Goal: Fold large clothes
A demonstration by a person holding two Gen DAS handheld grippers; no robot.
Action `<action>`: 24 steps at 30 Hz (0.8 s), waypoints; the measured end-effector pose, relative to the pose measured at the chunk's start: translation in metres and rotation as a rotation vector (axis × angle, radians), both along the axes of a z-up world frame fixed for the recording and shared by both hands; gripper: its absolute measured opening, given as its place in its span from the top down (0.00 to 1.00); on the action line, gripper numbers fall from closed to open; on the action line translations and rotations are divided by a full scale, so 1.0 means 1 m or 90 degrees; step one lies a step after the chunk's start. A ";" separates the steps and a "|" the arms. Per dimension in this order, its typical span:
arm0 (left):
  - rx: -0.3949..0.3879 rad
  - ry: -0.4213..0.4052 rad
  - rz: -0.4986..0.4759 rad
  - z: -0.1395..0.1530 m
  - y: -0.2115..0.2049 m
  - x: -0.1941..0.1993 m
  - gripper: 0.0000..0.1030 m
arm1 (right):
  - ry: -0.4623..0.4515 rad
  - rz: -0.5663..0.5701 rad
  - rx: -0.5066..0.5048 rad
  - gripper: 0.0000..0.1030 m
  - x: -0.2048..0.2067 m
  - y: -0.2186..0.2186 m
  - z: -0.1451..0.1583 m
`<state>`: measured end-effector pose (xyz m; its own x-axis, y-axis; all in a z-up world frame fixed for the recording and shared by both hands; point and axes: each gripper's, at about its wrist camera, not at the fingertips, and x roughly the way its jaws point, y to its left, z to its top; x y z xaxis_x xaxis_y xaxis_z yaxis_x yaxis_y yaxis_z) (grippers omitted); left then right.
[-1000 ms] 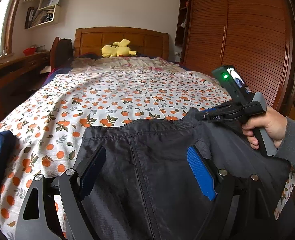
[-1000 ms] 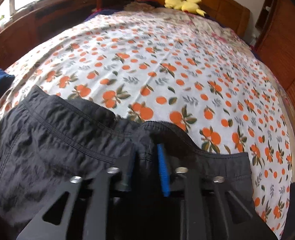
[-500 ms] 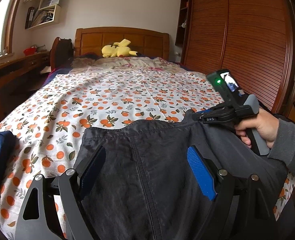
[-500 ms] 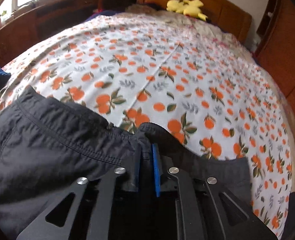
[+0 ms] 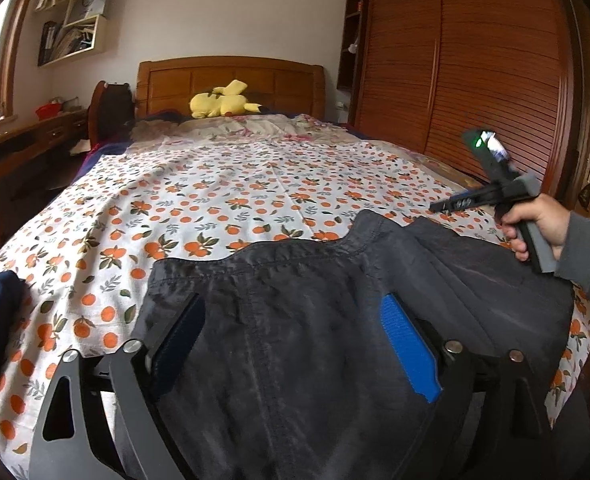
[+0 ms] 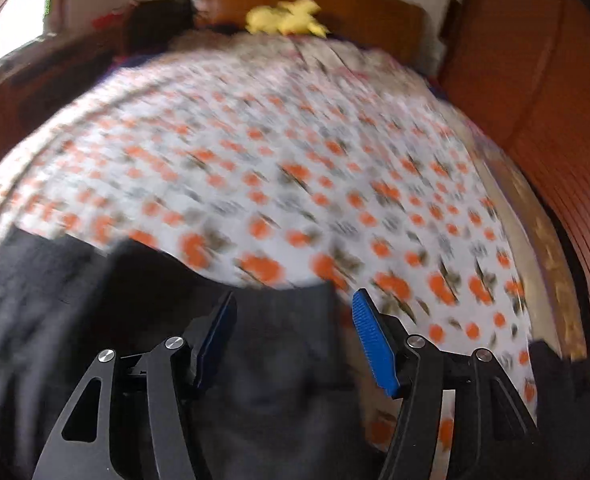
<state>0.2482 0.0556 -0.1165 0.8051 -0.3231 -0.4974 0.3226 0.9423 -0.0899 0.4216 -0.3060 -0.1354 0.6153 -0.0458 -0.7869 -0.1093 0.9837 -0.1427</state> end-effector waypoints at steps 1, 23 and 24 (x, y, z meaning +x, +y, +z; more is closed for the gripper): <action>-0.001 0.000 -0.003 -0.001 -0.001 0.000 0.09 | 0.016 -0.015 0.004 0.48 0.003 -0.009 -0.010; 0.012 0.019 -0.010 -0.011 -0.007 0.002 0.09 | -0.001 -0.105 0.031 0.81 0.003 -0.047 -0.023; 0.013 0.016 -0.010 -0.010 -0.008 0.000 0.09 | -0.009 -0.104 0.029 0.75 -0.001 -0.048 -0.019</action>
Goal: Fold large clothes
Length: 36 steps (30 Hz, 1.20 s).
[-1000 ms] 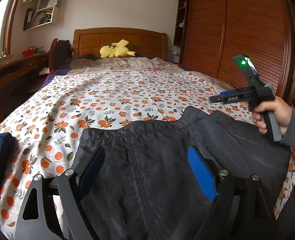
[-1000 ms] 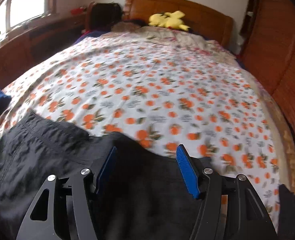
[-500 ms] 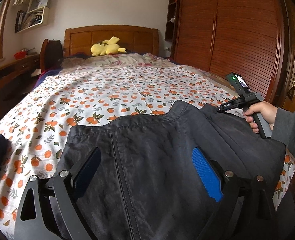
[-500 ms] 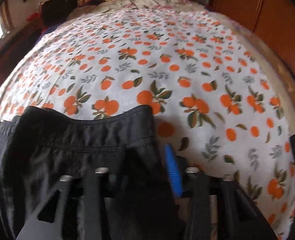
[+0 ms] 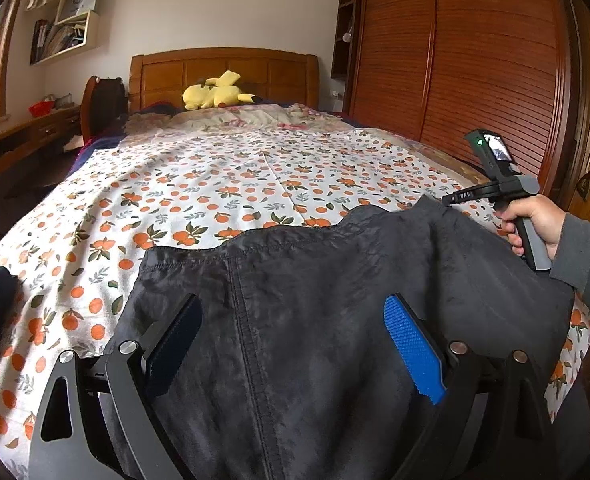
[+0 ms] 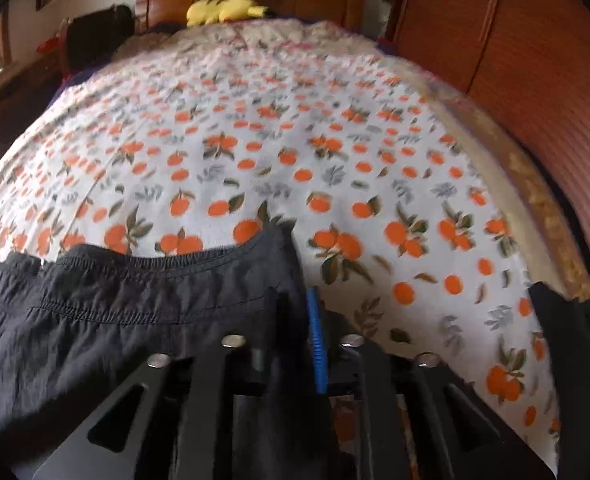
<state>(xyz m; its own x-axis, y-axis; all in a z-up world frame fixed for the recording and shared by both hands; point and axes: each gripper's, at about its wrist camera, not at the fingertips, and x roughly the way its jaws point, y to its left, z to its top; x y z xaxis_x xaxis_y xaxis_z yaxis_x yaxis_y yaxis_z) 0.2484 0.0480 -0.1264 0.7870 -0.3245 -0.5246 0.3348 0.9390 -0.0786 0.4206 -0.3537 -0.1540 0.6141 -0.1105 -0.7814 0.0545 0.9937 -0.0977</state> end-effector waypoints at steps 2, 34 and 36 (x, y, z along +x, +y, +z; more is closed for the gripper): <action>0.004 -0.005 -0.001 0.003 -0.003 -0.004 0.09 | -0.015 0.011 0.000 0.65 -0.013 0.001 0.013; 0.039 0.007 -0.048 -0.013 -0.070 -0.085 0.08 | 0.007 0.204 0.020 0.37 -0.231 0.041 -0.020; 0.040 0.015 -0.050 -0.018 -0.071 -0.086 0.08 | 0.006 0.200 0.020 0.37 -0.233 0.041 -0.017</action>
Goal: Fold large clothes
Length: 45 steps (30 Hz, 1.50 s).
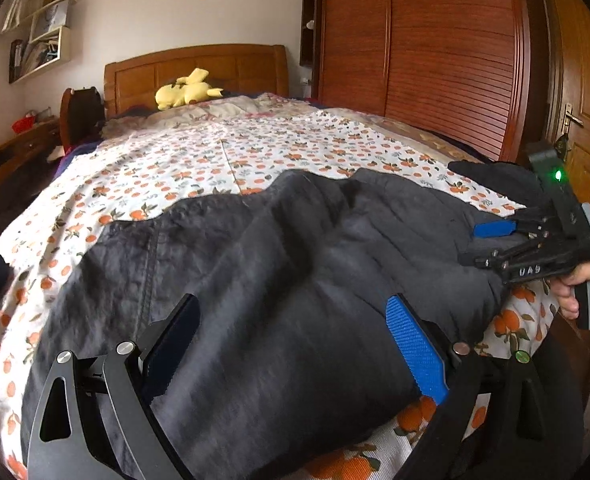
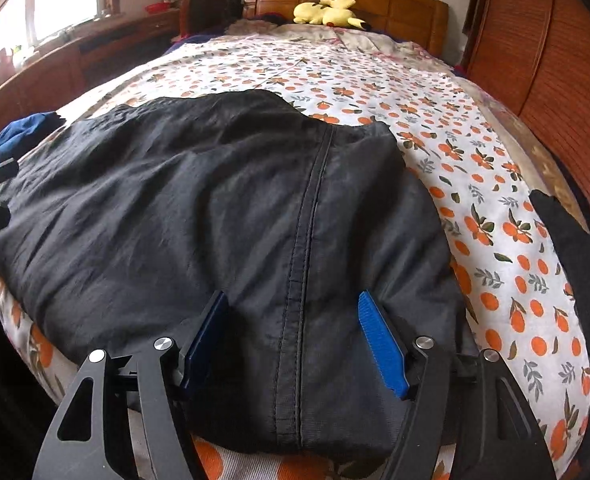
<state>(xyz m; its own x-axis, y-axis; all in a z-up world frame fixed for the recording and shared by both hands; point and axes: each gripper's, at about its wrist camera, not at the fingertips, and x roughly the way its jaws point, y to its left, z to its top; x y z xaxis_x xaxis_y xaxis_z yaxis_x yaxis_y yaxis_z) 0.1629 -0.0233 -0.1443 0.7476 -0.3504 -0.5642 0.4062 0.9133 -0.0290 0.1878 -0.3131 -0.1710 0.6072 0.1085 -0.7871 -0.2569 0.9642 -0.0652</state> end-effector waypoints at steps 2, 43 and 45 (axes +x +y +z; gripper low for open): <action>0.002 0.006 -0.002 -0.004 -0.001 0.000 0.08 | 0.000 -0.004 0.001 0.37 -0.001 -0.001 0.005; 0.020 0.037 -0.025 -0.026 -0.010 0.000 0.06 | 0.022 -0.086 0.115 0.83 -0.023 -0.052 0.000; 0.020 0.037 -0.025 -0.026 -0.010 0.000 0.06 | 0.003 -0.082 0.119 0.85 -0.025 -0.050 0.007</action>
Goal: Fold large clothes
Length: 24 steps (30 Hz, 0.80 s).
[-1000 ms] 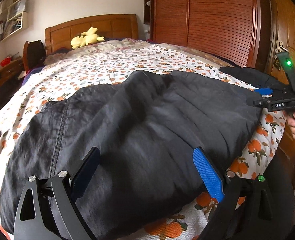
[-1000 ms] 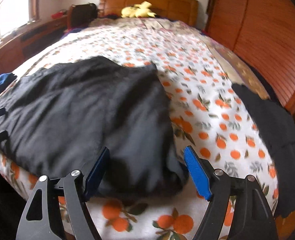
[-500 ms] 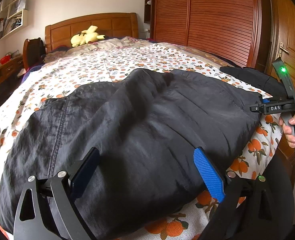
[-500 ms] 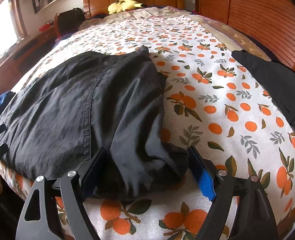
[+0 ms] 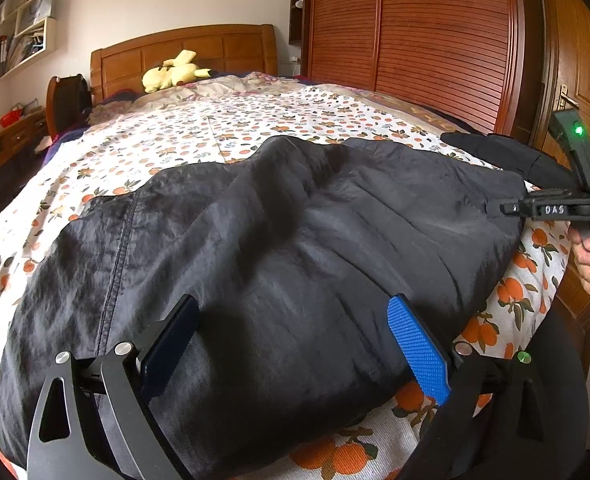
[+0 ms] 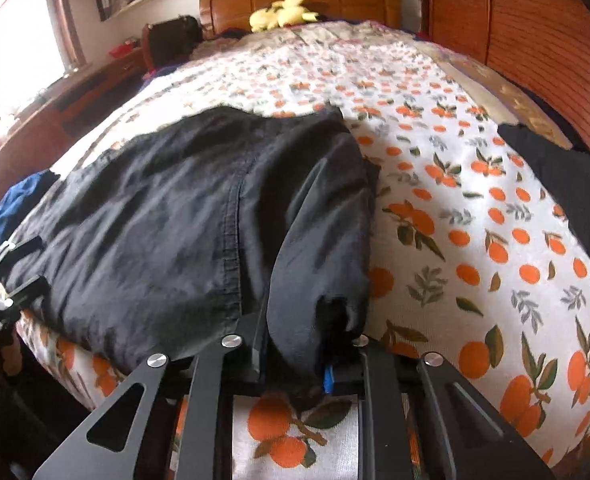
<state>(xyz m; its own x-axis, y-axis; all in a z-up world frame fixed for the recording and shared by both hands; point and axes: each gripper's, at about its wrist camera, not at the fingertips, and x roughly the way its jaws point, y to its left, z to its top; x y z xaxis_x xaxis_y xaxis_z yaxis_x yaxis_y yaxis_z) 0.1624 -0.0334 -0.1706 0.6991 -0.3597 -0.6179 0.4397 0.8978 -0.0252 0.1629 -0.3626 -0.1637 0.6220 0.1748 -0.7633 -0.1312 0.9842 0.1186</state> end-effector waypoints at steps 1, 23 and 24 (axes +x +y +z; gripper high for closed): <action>0.001 0.001 -0.001 0.000 0.000 0.000 0.06 | -0.008 0.001 0.000 0.85 -0.001 0.001 0.004; -0.031 -0.018 0.043 0.024 0.052 -0.015 0.06 | -0.192 0.147 0.019 0.89 0.001 0.110 0.119; -0.036 -0.022 0.052 0.029 0.059 -0.017 0.06 | -0.197 0.160 0.017 0.89 0.002 0.120 0.122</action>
<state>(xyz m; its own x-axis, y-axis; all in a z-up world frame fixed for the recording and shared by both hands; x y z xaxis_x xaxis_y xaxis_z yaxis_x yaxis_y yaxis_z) 0.1452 0.0260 -0.1419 0.7485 -0.3334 -0.5732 0.3661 0.9285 -0.0621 0.1648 -0.2431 -0.0419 0.7574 0.3681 -0.5393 -0.4015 0.9139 0.0599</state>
